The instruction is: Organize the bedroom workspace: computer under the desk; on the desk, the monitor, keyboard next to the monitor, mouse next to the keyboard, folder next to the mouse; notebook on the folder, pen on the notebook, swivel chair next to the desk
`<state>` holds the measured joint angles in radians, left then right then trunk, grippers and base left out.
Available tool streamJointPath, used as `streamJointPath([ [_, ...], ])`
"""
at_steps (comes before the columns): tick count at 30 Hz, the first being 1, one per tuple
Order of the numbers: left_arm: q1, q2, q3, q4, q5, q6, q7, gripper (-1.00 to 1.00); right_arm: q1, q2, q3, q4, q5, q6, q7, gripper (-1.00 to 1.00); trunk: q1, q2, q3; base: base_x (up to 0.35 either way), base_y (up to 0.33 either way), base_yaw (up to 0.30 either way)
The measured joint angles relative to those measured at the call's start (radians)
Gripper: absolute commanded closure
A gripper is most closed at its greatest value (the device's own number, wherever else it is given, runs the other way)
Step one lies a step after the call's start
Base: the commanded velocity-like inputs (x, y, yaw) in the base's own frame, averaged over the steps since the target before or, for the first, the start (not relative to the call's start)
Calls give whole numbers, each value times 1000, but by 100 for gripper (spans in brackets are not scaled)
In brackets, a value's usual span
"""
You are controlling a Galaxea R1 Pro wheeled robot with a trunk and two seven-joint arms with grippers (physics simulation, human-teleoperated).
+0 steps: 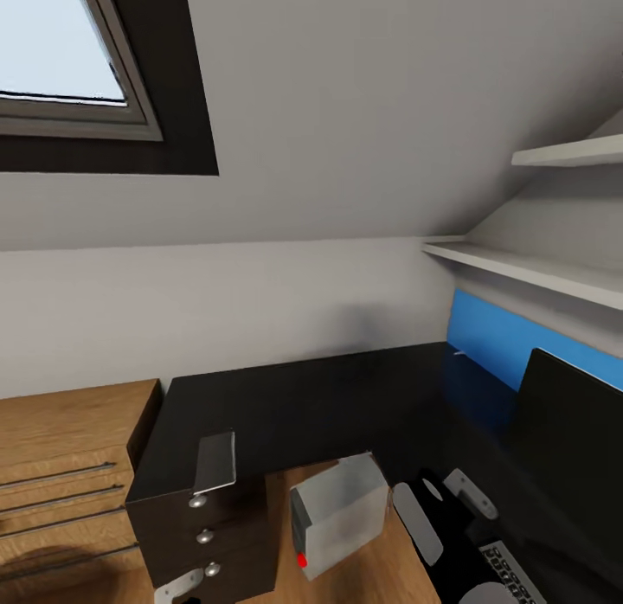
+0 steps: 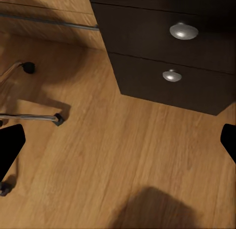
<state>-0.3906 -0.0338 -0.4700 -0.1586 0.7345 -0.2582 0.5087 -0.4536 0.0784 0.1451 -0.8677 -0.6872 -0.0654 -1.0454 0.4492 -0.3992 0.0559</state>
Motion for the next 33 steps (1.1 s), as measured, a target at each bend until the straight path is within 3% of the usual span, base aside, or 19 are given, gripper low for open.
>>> streamJointPath([
  [1,0,1,0,0,0,0,-1,-100,-3,-12,0,33,1,-11,0,100,1,1,0,60,-17,0],
  [6,0,1,4,-7,-2,-2,1,-100,-85,-26,-1,201,5,-54,-1,100,12,-21,-9,13,-4,0],
  [18,0,0,2,-7,-2,-4,1,-100,-92,-51,-2,213,4,-56,-1,100,58,-105,-47,0,0,0],
  [23,0,0,2,-7,-3,-4,1,-100,-92,-51,-2,212,4,-65,0,100,77,-140,-62,0,0,0],
  [25,0,-1,1,-7,-3,-4,1,-100,-92,-51,-2,213,4,-110,11,100,85,-153,-68,0,0,0],
  [33,0,0,2,-7,-3,-4,1,-100,-91,-52,-3,216,-5,-121,50,100,115,-209,-92,0,0,0],
])
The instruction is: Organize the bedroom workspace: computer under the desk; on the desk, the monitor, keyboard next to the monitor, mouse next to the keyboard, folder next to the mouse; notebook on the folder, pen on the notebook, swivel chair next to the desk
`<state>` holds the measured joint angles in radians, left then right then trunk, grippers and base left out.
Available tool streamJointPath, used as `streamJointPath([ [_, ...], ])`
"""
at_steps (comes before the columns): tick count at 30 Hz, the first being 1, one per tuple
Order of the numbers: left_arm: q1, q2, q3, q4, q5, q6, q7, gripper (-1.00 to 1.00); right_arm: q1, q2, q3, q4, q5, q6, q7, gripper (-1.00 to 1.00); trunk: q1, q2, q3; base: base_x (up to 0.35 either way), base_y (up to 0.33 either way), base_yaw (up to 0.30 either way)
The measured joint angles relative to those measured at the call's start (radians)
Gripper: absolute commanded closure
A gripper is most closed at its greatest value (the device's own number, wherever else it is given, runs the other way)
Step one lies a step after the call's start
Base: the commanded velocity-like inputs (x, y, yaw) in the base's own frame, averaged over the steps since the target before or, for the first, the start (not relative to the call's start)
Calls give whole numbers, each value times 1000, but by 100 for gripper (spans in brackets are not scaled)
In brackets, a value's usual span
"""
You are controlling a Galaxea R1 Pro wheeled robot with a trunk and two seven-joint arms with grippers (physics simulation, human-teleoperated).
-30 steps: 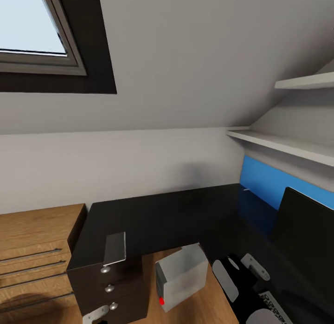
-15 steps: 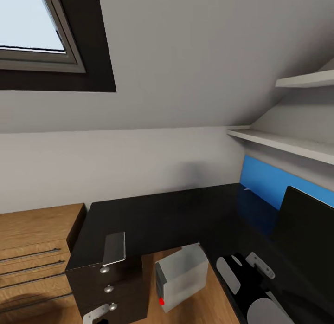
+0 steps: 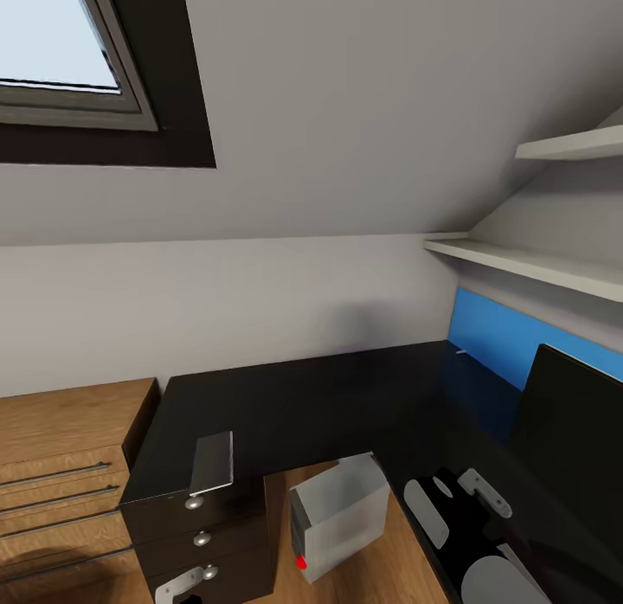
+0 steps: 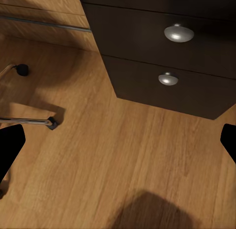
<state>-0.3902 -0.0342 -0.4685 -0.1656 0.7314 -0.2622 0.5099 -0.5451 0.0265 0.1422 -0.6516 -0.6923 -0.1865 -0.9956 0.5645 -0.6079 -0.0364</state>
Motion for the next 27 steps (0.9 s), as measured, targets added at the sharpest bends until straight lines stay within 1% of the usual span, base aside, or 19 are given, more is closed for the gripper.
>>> streamJointPath([
  [3,0,0,0,0,0,0,0,-100,0,-1,0,0,-3,0,4,100,12,-21,-9,0,0,0],
  [7,0,0,0,0,0,-1,0,-100,0,-1,-1,1,-3,-1,26,100,27,-49,-22,0,0,0],
  [11,0,0,0,0,0,-1,0,-100,0,-7,-3,5,-5,-1,36,100,42,-77,-35,0,0,0],
  [13,0,0,0,0,0,-1,0,-100,0,-13,-5,14,-18,-1,37,100,50,-91,-41,0,0,0],
  [15,0,0,0,0,0,-2,0,-100,0,-20,-11,19,-45,-1,39,100,58,-105,-47,0,0,0],
  [16,0,-1,0,0,0,-9,-1,-100,0,-23,-13,21,-56,-1,44,100,61,-112,-50,0,0,0],
  [17,0,-1,-1,0,1,-42,-5,-100,0,-27,-15,22,-66,0,56,100,65,-119,-53,0,0,0],
  [18,0,-1,-1,0,2,-78,-7,-100,0,-29,-16,23,-70,-1,61,100,69,-126,-57,0,0,0],
  [22,0,-2,-2,0,4,-173,-26,-100,0,-31,-17,24,-76,-1,69,100,84,-154,-69,0,0,0],
  [25,1,-3,-2,0,4,-192,-55,-100,0,-31,-17,24,-77,-1,70,100,96,-175,-79,0,0,0],
  [27,1,-2,-2,0,5,-200,-122,-100,0,-32,-17,24,-77,-1,70,100,104,-189,-85,0,0,0],
])
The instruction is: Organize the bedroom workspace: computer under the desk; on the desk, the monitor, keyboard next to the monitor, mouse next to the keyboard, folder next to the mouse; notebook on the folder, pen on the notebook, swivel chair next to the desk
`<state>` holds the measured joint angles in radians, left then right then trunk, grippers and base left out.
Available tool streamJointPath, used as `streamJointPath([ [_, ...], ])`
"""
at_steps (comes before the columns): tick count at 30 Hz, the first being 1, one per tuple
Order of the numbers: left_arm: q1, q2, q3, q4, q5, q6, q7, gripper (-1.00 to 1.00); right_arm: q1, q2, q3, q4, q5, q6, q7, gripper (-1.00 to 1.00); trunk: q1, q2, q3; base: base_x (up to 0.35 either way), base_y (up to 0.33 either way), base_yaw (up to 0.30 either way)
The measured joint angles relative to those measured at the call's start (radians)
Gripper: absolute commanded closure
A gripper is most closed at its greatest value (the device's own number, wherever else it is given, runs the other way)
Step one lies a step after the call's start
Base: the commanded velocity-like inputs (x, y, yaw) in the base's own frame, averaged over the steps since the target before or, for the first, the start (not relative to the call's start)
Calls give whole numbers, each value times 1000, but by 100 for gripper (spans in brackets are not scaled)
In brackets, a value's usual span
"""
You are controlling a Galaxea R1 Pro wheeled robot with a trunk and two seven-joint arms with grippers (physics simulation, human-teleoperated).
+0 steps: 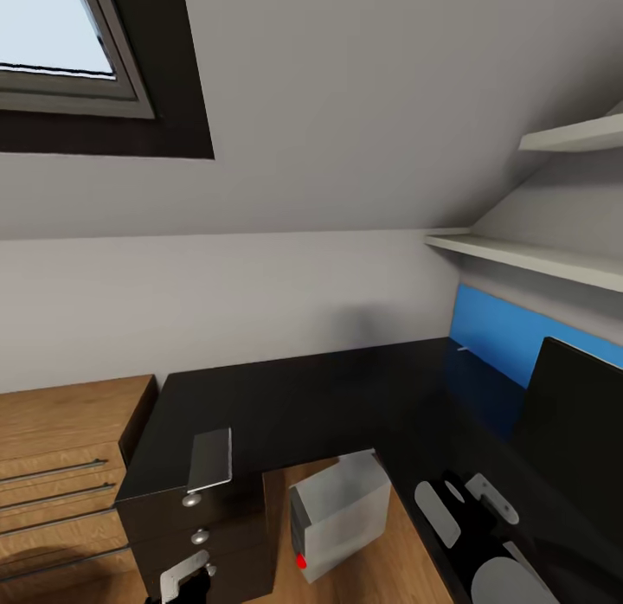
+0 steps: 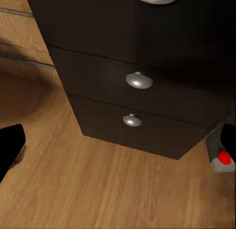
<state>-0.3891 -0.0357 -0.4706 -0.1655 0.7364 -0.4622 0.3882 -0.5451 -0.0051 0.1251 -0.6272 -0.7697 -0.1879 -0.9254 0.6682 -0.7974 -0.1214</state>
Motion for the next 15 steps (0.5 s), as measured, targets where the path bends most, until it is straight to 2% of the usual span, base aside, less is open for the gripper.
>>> streamJointPath([
  [1,0,3,-1,0,1,-3,-92,-100,0,0,0,-1,0,0,0,100,4,-7,-3,0,0,0],
  [4,0,6,0,0,3,-4,-202,-100,0,0,0,-1,1,0,0,100,15,-28,-13,0,0,0],
  [5,0,6,0,0,3,-4,-219,-100,0,-1,0,-1,1,0,0,100,19,-35,-16,0,0,0],
  [8,0,6,-4,0,3,-4,-243,-100,0,-1,0,-1,1,1,0,100,31,-56,-25,0,0,0],
  [15,0,6,-5,0,4,2,-248,-100,0,-2,0,-1,1,1,0,100,58,-105,-47,0,0,0],
])
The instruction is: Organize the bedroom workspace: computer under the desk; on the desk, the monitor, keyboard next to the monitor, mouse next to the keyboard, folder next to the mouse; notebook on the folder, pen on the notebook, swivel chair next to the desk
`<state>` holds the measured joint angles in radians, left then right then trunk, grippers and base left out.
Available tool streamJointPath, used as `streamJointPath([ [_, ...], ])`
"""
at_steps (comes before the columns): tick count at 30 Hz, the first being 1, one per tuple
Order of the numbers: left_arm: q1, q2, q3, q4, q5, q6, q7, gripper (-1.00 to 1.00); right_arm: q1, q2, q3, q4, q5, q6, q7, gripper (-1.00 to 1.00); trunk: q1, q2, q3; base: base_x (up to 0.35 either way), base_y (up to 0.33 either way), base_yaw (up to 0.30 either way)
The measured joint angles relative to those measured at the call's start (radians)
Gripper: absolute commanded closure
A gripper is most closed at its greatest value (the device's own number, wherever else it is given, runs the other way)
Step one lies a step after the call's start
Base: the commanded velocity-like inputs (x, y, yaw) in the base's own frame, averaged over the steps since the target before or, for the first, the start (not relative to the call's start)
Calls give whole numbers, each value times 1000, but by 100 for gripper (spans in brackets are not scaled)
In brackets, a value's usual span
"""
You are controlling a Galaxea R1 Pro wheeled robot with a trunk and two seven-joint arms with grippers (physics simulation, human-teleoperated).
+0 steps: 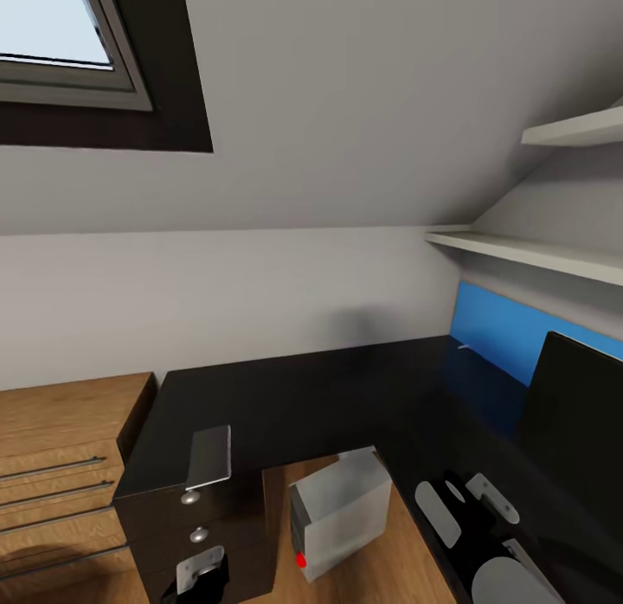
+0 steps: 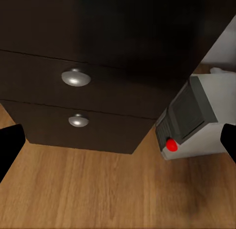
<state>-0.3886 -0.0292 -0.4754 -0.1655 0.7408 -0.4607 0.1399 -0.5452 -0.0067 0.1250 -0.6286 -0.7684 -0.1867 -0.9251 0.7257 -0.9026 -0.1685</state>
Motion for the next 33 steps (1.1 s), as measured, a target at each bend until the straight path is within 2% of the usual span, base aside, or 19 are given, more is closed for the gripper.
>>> streamJointPath([
  [28,0,1,5,2,6,23,2,-100,0,-6,-3,0,-1,0,1,100,107,-196,-88,0,0,0],
  [33,0,3,6,2,6,72,2,-100,0,-16,-4,1,-2,0,1,100,127,-231,-104,0,0,0],
])
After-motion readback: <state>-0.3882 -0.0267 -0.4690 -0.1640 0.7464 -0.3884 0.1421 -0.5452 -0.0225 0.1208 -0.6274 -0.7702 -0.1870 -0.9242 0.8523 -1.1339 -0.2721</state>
